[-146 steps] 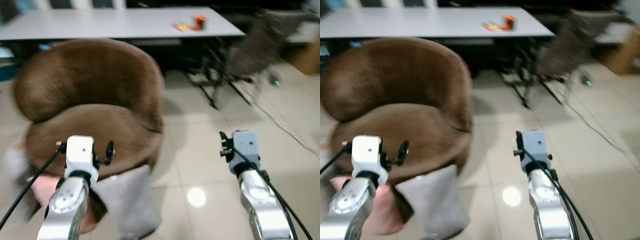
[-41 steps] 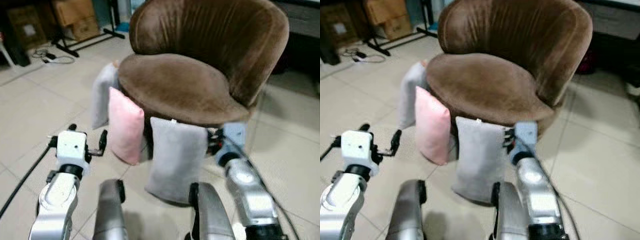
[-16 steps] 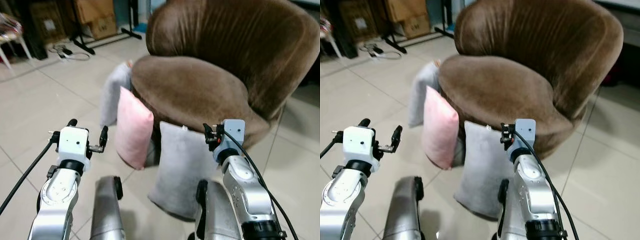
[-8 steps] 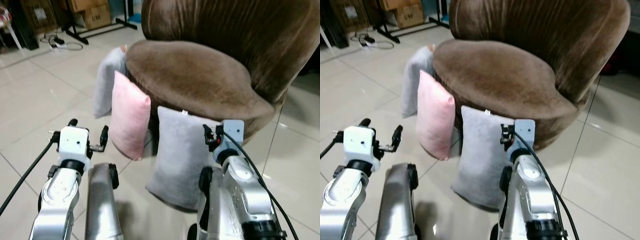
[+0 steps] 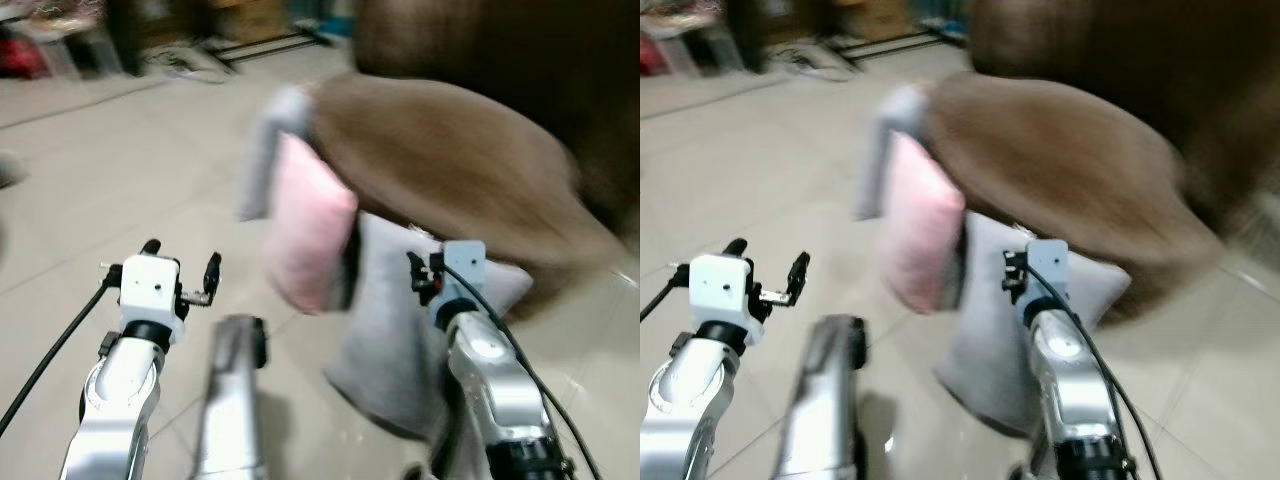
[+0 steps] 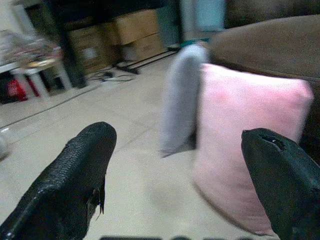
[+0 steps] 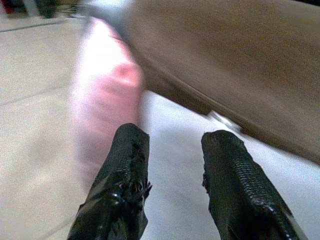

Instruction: Move the pillow to the sofa from floor

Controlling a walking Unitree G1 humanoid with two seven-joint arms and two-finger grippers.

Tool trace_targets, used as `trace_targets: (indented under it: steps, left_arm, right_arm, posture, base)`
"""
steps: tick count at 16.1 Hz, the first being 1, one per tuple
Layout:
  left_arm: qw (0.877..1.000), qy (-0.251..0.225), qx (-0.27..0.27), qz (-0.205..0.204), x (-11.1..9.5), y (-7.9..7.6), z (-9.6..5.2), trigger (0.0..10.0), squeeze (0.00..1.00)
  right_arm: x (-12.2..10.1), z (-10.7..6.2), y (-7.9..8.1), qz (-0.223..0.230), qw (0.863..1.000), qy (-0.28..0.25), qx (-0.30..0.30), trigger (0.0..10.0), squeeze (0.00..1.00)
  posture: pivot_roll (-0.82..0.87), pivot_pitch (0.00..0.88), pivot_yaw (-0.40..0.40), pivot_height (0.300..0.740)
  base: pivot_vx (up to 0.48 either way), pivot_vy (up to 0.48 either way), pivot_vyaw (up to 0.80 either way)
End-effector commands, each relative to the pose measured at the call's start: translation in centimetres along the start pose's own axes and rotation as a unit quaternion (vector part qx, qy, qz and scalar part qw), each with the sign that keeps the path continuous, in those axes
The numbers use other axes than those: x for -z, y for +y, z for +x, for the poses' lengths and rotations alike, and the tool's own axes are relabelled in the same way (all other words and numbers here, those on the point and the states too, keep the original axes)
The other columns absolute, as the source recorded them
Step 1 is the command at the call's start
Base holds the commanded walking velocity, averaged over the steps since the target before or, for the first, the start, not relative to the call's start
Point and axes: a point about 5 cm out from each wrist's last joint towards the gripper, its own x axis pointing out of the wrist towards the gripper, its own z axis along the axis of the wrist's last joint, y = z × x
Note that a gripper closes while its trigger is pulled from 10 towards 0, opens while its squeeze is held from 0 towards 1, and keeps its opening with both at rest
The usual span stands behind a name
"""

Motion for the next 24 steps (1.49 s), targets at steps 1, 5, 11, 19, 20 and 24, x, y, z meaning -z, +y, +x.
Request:
trace_targets:
  steps: [1, 5, 11, 19, 20, 24]
  left_arm:
    - [1.0, -0.005, 0.003, 0.007, -0.2, 0.0, 0.1, 10.0, 0.0]
    - [1.0, -0.004, 0.0, 0.014, -0.2, 0.0, 0.3, 10.0, 0.0]
    - [0.997, 0.011, 0.06, 0.044, 0.3, -0.3, 1.0, 10.0, 0.0]
    - [0.973, -0.012, 0.231, 0.023, -2.4, -3.3, 2.3, 10.0, 0.0]
    - [0.966, -0.012, 0.259, 0.019, -2.7, -3.5, 1.6, 10.0, 0.0]
    - [0.961, -0.005, 0.278, 0.002, -3.3, -3.4, 0.7, 10.0, 0.0]
  right_arm:
    - [-0.5, 0.2, -0.1, 0.004, 1.0, -0.009, 0.001, 10.0, 0.0]
    - [-0.7, 0.5, -0.9, -0.002, 1.0, -0.011, -0.002, 10.0, 0.0]
    - [-1.1, 3.6, -2.7, -0.029, 0.999, 0.035, 0.027, 10.0, 1.0]
    - [-3.4, 7.3, -7.8, 0.009, 0.99, 0.054, 0.13, 10.0, 1.0]
    - [-3.5, 7.5, -8.1, -0.004, 0.99, 0.064, 0.126, 10.0, 1.0]
    - [-3.5, 7.7, -8.5, 0.027, 0.987, 0.087, 0.131, 10.0, 1.0]
  posture:
    - [0.0, 0.0, -0.046, 0.37]
    - [0.0, 0.0, -0.046, 0.37]
    - [-0.01, 0.0, -0.036, 0.37]
    - [0.0, 0.0, 0.002, 0.37]
    - [-0.02, 0.018, -0.001, 0.37]
    - [0.01, 0.097, -0.03, 0.37]
  base:
    - [0.0, 0.0, 0.0]
    - [0.0, 0.0, 0.0]
    - [0.0, 0.0, 0.0]
    - [0.0, 0.0, 0.0]
    - [0.0, 0.0, 0.0]
    - [0.0, 0.0, 0.0]
